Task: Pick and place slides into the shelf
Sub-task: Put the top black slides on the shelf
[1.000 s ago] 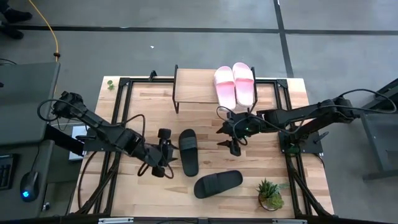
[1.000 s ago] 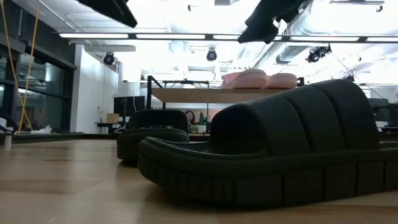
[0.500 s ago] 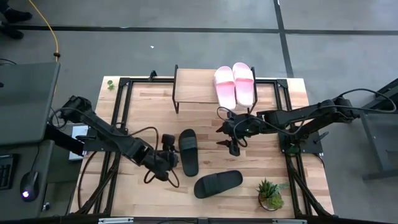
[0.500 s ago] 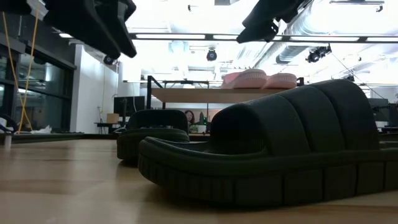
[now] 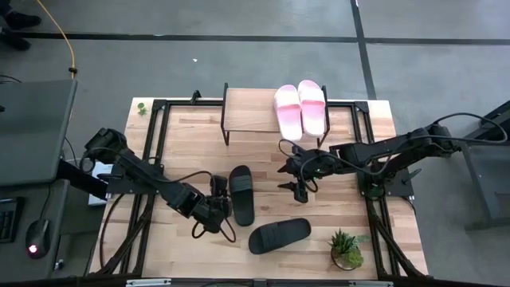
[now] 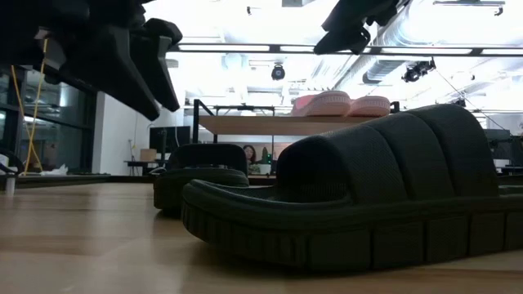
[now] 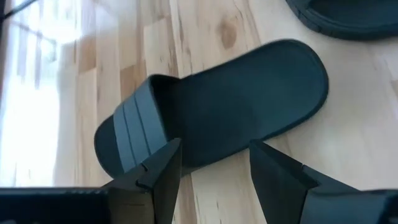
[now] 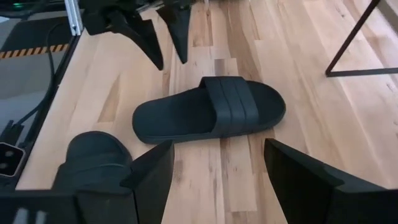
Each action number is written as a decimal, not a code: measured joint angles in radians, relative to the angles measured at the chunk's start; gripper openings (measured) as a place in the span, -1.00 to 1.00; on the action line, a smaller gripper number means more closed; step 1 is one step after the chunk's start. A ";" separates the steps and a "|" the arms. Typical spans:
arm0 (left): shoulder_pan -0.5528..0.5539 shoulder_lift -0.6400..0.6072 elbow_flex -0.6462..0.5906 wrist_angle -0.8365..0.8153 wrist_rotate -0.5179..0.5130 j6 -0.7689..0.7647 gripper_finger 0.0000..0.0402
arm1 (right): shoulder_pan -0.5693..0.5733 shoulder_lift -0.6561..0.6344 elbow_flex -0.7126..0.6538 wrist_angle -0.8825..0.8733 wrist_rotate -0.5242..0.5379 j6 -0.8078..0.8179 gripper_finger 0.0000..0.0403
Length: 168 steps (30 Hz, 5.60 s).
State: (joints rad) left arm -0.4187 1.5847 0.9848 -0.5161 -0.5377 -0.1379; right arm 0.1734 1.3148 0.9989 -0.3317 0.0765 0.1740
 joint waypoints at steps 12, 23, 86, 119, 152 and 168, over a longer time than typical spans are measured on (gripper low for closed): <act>0.000 0.005 0.000 0.001 -0.048 -0.025 -0.14 | 0.046 0.000 0.000 0.000 0.020 0.010 0.19; 0.000 0.038 0.000 0.034 -0.059 -0.016 -0.14 | 0.049 0.000 0.000 0.001 0.029 0.010 0.19; 0.124 0.183 0.000 0.054 -0.241 -0.026 -0.90 | 0.047 0.049 0.000 0.008 0.026 0.001 0.19; 0.124 0.183 0.215 -0.417 -0.358 -0.184 -0.98 | 0.047 0.048 0.000 0.006 0.029 -0.048 0.19; 0.124 0.164 0.424 -0.797 -0.522 -0.247 -0.97 | -0.154 0.048 0.000 -0.084 0.029 -0.176 0.19; 0.208 0.156 0.700 -0.993 -0.630 -0.173 -0.97 | -0.154 0.048 0.000 -0.083 0.019 -0.182 0.19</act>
State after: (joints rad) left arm -0.2103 1.7408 1.6849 -1.5091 -1.1676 -0.3108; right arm 0.0196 1.3624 0.9993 -0.4143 0.0959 -0.0080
